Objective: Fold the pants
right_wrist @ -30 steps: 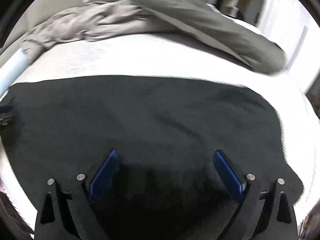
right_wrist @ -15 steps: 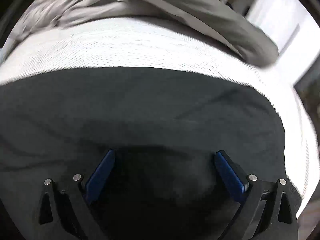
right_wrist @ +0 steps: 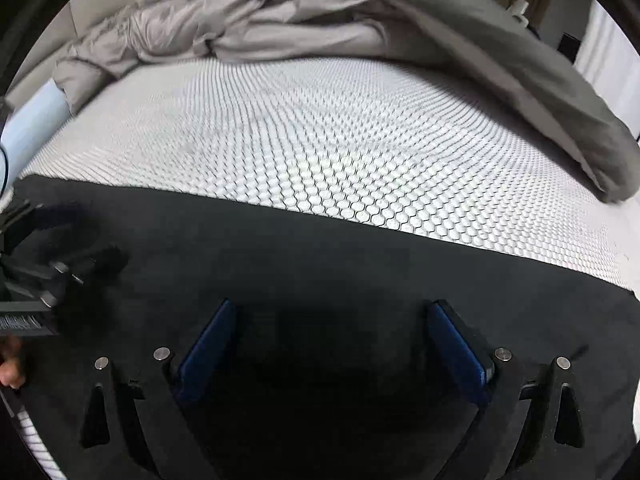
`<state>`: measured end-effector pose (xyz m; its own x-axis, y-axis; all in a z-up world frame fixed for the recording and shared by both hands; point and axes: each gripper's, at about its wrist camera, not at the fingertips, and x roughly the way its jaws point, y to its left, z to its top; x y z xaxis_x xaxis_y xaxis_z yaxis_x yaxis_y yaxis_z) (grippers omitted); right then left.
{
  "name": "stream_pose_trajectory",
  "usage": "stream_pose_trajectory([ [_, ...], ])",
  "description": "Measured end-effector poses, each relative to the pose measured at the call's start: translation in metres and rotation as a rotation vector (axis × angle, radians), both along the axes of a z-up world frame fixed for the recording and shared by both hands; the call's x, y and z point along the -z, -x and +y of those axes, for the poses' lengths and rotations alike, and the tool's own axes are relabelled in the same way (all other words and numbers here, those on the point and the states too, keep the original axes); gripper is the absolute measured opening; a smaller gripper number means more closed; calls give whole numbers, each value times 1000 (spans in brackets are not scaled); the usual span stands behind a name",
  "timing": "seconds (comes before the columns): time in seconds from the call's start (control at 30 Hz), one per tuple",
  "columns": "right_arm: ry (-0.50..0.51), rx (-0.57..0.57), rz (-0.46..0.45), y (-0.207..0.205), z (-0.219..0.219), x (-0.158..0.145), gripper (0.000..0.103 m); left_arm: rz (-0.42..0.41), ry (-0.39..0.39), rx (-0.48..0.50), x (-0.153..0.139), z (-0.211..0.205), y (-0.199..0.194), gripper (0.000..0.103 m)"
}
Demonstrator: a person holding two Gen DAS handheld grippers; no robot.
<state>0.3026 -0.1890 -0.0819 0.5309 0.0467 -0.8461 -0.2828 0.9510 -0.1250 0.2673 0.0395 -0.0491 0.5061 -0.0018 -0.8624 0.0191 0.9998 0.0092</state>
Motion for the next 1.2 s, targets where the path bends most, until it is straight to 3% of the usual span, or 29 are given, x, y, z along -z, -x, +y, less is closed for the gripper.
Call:
stream_pose_trajectory([
  [0.07, 37, 32, -2, -4, -12, 4, 98, -5, 18, -8, -1, 10, -2, 82],
  [0.1, 44, 51, -5, -3, -20, 3, 98, -4, 1, -36, -3, 19, -1, 76],
  [0.17, 85, 125, -8, -1, -48, 1, 98, -6, -46, -121, -5, 49, 4, 76],
  [0.23, 85, 169, -7, 4, -67, -2, 99, -10, 15, -165, -3, 82, 15, 71],
  [0.27, 94, 191, -8, 5, -75, -3, 99, -16, 32, -164, -3, 93, 20, 56],
  [0.3, 101, 203, -15, 7, -83, -4, 99, -27, 47, -159, -4, 100, 24, 50],
  [0.4, 95, 218, -33, 6, -97, -9, 99, -45, 60, -165, -9, 102, 26, 46],
  [0.47, 80, 214, -45, 10, -99, -10, 99, -64, 93, -113, -23, 95, 36, 44],
  [0.53, 45, 180, -60, 14, -92, -16, 99, -128, 65, -110, -42, 99, 48, 44],
  [0.63, 28, 135, -86, 22, -82, -25, 99, -173, -4, -194, -53, 130, 65, 44],
  [0.73, 54, 84, -77, 33, -69, -23, 99, -107, -80, -318, -28, 183, 72, 44],
  [0.77, 71, 71, -64, 36, -66, -19, 99, -78, -89, -351, -15, 201, 74, 44],
  [0.83, 112, 64, -47, 42, -68, -12, 99, -66, -22, -406, 0, 236, 82, 44],
  [0.87, 130, 65, -43, 46, -68, -9, 99, -82, 10, -446, -3, 251, 90, 41],
  [0.9, 138, 68, -44, 51, -74, -9, 99, -98, 4, -476, -8, 261, 99, 25],
  [0.93, 136, 73, -46, 53, -77, -10, 99, -112, 1, -492, -12, 267, 106, 20],
  [1.03, 132, 91, -55, 56, -80, -14, 99, -154, 80, -501, -24, 274, 133, 20],
  [1.13, 89, 76, -71, 66, -75, -22, 99, -174, 85, -346, -25, 243, 143, 28],
  [1.17, 63, 55, -73, 69, -71, -25, 99, -154, 69, -298, -19, 232, 141, 37],
  [1.2, 30, 19, -74, 74, -63, -28, 99, -127, 37, -271, -11, 224, 138, 40],
])
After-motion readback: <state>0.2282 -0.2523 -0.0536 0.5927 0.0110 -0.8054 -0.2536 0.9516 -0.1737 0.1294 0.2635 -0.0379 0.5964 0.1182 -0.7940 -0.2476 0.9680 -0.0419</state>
